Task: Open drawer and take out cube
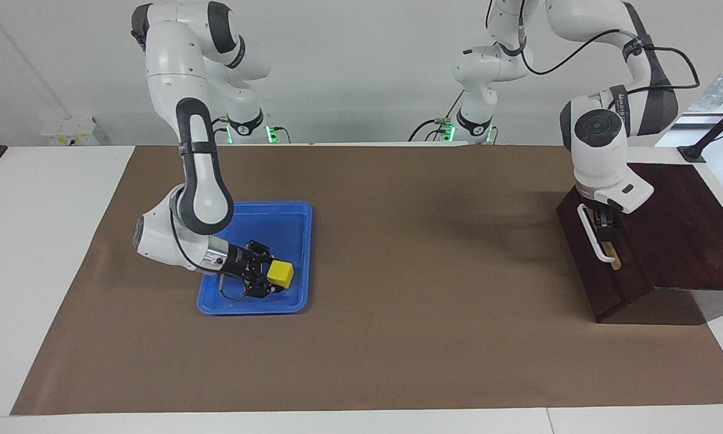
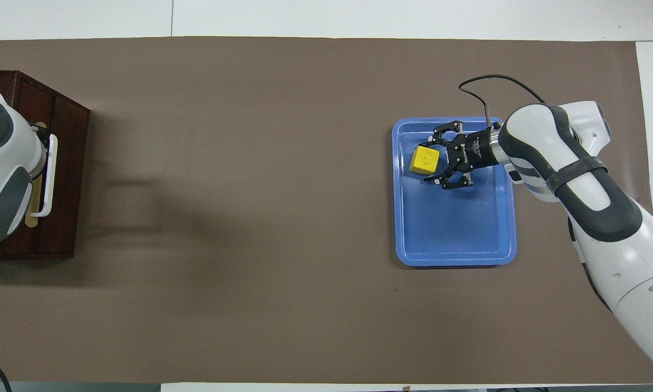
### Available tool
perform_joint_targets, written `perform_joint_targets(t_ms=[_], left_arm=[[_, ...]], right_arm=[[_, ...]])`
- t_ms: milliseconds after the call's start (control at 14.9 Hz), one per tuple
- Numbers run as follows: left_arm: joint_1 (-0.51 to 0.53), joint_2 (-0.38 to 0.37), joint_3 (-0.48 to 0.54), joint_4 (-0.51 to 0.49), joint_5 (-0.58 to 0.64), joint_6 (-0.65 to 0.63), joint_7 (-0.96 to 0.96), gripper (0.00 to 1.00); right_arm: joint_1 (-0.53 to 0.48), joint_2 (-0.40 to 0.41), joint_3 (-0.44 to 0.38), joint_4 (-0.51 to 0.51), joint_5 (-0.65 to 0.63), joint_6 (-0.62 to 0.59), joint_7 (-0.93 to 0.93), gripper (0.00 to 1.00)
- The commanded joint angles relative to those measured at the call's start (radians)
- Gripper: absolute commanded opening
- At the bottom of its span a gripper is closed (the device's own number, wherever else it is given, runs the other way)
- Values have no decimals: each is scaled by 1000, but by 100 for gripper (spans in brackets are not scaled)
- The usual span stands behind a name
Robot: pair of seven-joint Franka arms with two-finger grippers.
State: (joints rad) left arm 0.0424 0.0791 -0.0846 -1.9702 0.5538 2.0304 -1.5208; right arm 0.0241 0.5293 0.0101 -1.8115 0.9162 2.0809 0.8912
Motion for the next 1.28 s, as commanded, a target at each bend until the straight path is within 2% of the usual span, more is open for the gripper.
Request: perform_joint_targets(t_ms=[0,201,336,470,671,873,1074,1208], left_arm=[[-45,-31,-3,19,-124,-41,74,100],[-79,-80,-4,73,-295,-119,190,100],[-79,-119,-6,117,-411,-203,345,100],[-91,-139,-6,165,-469,-297,489,100],[-101,-154,-7,215,-514,-378,690,100],[-87,-171,3,243,-528,-441,909,100],[-24,-179,9,260,-552,-504,1132,100],[5,-179,9,261,-592,-506,1163,100]], right_arm=[[0,-22,4,-8,-13,-7,34,100],[2,-46,2,49,-32,-83,121,100],[0,-64,2,122,-115,-166,199,100],[0,-96,2,196,-199,-238,247,100],[2,-202,11,224,-376,-277,197,100],[2,-287,16,250,-532,-355,-17,100],[2,-368,16,256,-716,-406,-426,100],[2,-417,16,256,-822,-436,-686,100]])
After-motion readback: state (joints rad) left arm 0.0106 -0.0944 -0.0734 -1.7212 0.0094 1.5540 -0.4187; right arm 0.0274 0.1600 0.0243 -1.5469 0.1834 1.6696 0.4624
